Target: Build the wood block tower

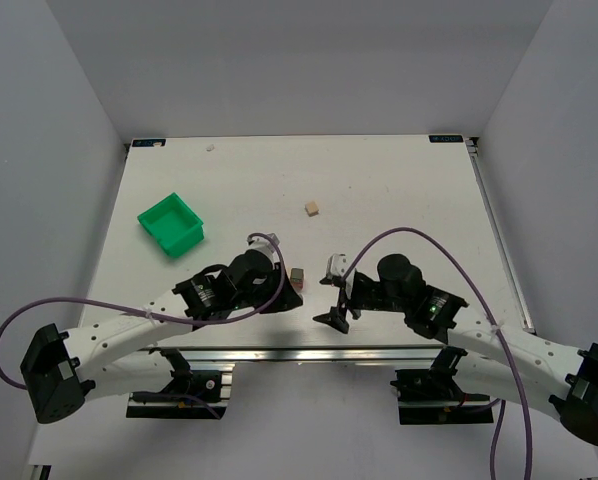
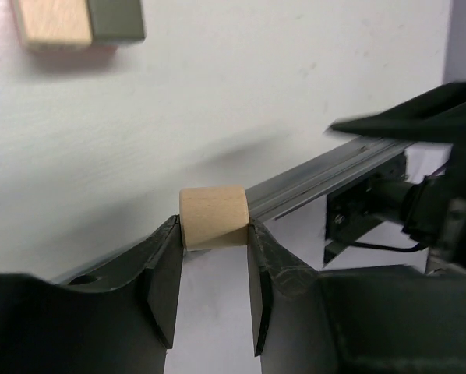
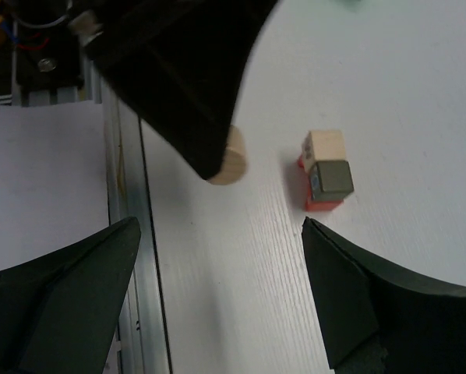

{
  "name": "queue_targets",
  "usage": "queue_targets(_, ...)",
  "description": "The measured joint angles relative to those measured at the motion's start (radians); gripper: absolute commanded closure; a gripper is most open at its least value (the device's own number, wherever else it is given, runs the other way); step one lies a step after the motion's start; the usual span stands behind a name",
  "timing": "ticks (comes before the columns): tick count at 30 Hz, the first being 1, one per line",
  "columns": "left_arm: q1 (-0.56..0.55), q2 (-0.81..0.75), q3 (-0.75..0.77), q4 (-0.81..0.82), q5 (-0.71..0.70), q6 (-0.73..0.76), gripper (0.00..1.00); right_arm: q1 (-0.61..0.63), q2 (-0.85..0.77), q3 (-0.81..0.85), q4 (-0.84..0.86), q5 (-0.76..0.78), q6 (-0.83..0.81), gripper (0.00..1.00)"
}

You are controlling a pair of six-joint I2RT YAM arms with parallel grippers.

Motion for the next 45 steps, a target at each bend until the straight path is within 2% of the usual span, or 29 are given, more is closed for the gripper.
queue_targets(8,0.005,-0.024,0.015,0.079,0.004,0.027,0.96,0.027,0.060,-0.040,0.161,-0.111,-0.091,0.13)
queue_targets(11,0.005,-0.027,0.015,0.091,0.013,0.029,0.97,0.038,0.072,-0.061,0.242,-0.111,-0.094,0.23)
queue_targets(17,0.005,-0.047,0.014,0.087,0.014,0.032,0.96,0.044,0.109,-0.068,0.309,-0.079,-0.100,0.32)
queue_targets(20,0.005,-0.059,0.014,0.083,0.017,0.034,0.95,0.049,0.126,-0.068,0.334,-0.066,-0.100,0.41)
queue_targets(24,0.005,-0.059,0.014,0.082,0.022,0.036,0.95,0.053,0.154,-0.067,0.353,-0.050,-0.099,0.44)
queue_targets(27,0.005,-0.057,0.014,0.082,0.027,0.036,0.94,0.055,0.160,-0.067,0.364,-0.043,-0.095,0.51)
queue_targets(31,0.005,-0.057,0.014,0.082,0.033,0.036,0.93,0.057,0.160,-0.071,0.391,-0.033,-0.079,0.54)
queue_targets(35,0.005,-0.058,0.014,0.080,0.037,0.035,0.91,0.058,0.158,-0.085,0.430,-0.026,-0.065,0.67)
queue_targets(37,0.006,-0.058,0.014,0.079,0.039,0.034,0.90,0.058,0.158,-0.092,0.443,-0.025,-0.056,0.77)
queue_targets(41,0.006,-0.060,0.014,0.079,0.039,0.034,0.83,0.058,0.159,-0.096,0.454,-0.023,-0.046,0.92)
queue_targets(43,0.006,-0.062,0.014,0.078,0.039,0.034,0.77,0.058,0.159,-0.106,0.477,-0.022,-0.037,0.93)
queue_targets(44,0.006,-0.063,0.014,0.077,0.039,0.034,0.61,0.058,0.159,-0.110,0.486,-0.023,-0.032,0.94)
queue_targets(45,0.006,-0.064,0.014,0.076,0.039,0.034,0.52,0.058,0.159,-0.113,0.492,-0.022,-0.029,0.94)
